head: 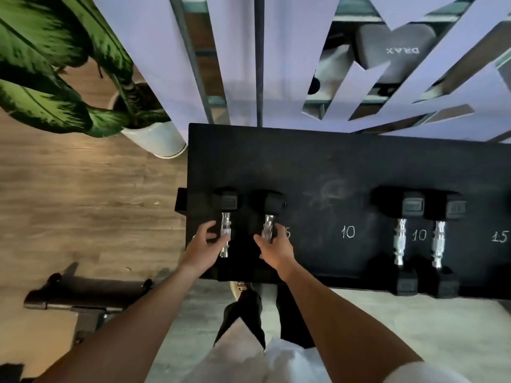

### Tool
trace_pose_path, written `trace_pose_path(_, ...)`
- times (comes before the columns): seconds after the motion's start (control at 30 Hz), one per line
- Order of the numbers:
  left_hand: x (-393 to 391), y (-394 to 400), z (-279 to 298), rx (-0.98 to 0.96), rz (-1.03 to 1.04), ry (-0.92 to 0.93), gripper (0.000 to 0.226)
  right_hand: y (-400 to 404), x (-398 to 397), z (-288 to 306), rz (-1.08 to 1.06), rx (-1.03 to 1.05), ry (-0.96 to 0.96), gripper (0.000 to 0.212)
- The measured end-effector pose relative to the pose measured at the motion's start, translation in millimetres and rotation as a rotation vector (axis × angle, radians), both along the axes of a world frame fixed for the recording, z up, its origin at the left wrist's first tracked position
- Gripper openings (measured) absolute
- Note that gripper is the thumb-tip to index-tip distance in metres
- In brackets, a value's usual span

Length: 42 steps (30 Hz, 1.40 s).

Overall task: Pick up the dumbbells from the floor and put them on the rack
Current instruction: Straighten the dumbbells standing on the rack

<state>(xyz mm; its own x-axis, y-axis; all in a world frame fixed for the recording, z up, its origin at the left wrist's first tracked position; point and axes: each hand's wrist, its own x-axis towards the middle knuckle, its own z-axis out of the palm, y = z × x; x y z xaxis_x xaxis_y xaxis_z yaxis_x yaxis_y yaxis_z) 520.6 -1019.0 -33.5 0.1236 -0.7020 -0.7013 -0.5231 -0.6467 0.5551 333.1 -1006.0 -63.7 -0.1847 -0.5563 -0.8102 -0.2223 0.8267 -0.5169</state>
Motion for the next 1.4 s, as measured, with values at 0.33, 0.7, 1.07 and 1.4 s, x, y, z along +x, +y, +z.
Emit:
trace_pose_path(0.33,-7.4,-25.2,-31.6,0.055,-0.019,0.14,0.046,-16.3,-6.0,2.5,0.052,-0.053,0.176,0.022)
trace_pose_path(0.7,-7.9,-29.4,-35.7,0.062,-0.069,0.09,0.039,-13.3,-39.4,6.0,0.16,-0.029,0.289,0.033)
trace_pose_path(1.07,-15.1,-33.1,-29.1,-0.026,-0.073,-0.065,0.023,-10.5,-51.1,6.3,0.223,-0.072,0.23,0.027)
trace_pose_path(1.4,-5.5,-34.1,-33.4,-0.033,-0.082,0.054,0.01,-10.7,-43.0,15.6,0.24,-0.094,0.4,0.035)
